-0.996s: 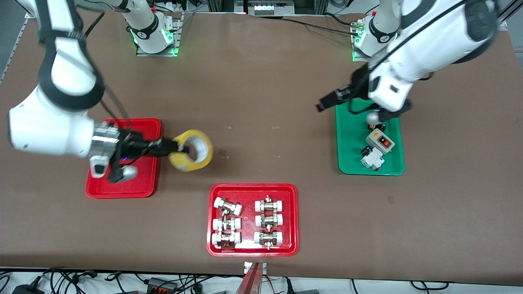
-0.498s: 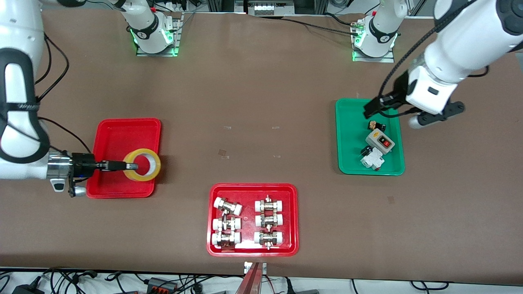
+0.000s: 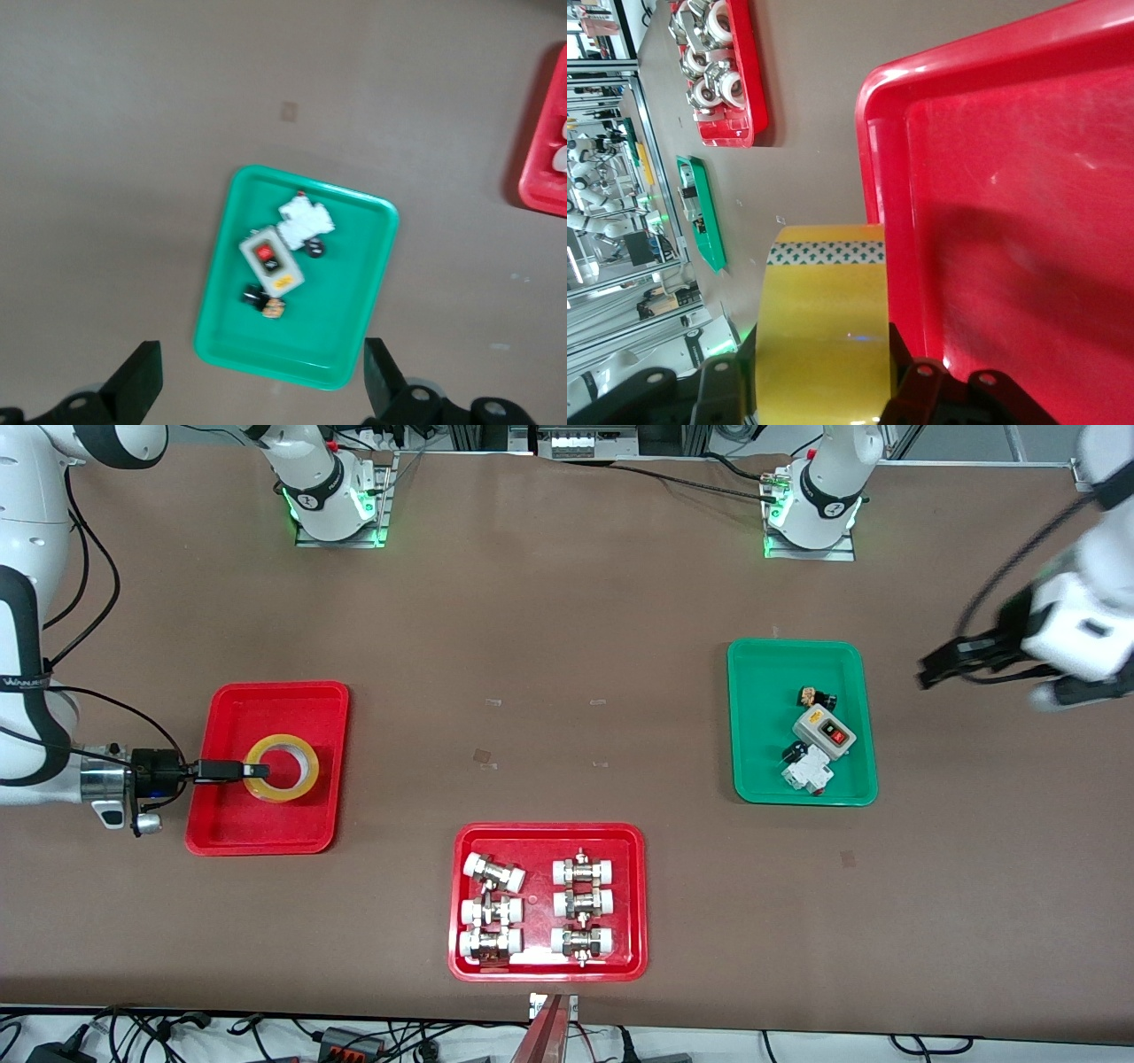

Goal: Left arm passes tape to right arm into tray
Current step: 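Open the right gripper and release the tape in the red tray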

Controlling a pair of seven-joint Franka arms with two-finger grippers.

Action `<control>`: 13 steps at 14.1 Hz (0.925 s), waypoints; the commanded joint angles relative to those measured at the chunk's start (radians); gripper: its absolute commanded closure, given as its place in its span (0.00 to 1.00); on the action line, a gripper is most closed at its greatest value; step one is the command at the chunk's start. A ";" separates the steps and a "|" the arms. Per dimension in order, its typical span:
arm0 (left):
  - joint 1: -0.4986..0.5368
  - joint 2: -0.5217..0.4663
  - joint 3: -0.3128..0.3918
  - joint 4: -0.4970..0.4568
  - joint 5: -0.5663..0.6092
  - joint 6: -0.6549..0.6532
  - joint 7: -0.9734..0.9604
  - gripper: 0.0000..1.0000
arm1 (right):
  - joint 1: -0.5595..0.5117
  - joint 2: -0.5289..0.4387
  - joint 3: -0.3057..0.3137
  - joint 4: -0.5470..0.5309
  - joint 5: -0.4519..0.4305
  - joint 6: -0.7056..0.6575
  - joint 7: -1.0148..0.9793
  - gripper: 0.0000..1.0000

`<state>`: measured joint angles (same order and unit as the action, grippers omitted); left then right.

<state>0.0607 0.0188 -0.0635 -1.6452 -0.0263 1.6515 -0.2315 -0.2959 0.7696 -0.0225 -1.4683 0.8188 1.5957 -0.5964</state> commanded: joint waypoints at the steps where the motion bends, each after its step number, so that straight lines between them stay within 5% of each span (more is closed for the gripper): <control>1: -0.019 -0.039 0.079 -0.018 0.026 -0.021 0.169 0.00 | -0.048 0.030 0.021 0.020 -0.024 -0.033 -0.065 0.72; 10: -0.016 -0.031 0.050 0.016 0.048 -0.050 0.179 0.00 | -0.091 0.068 0.021 0.025 -0.090 -0.022 -0.106 0.71; 11: -0.016 -0.025 0.051 0.051 0.045 -0.059 0.175 0.00 | -0.091 0.069 0.021 0.025 -0.090 -0.019 -0.103 0.62; 12: -0.018 -0.019 0.053 0.057 0.043 -0.087 0.172 0.00 | -0.091 0.069 0.021 0.025 -0.099 -0.007 -0.099 0.23; 13: -0.016 -0.014 0.053 0.077 0.034 -0.113 0.169 0.00 | -0.089 0.068 0.021 0.025 -0.112 0.003 -0.102 0.00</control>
<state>0.0423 -0.0060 -0.0082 -1.6195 -0.0037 1.5953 -0.0694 -0.3664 0.8290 -0.0225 -1.4675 0.7305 1.6002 -0.6884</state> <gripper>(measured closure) 0.000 0.410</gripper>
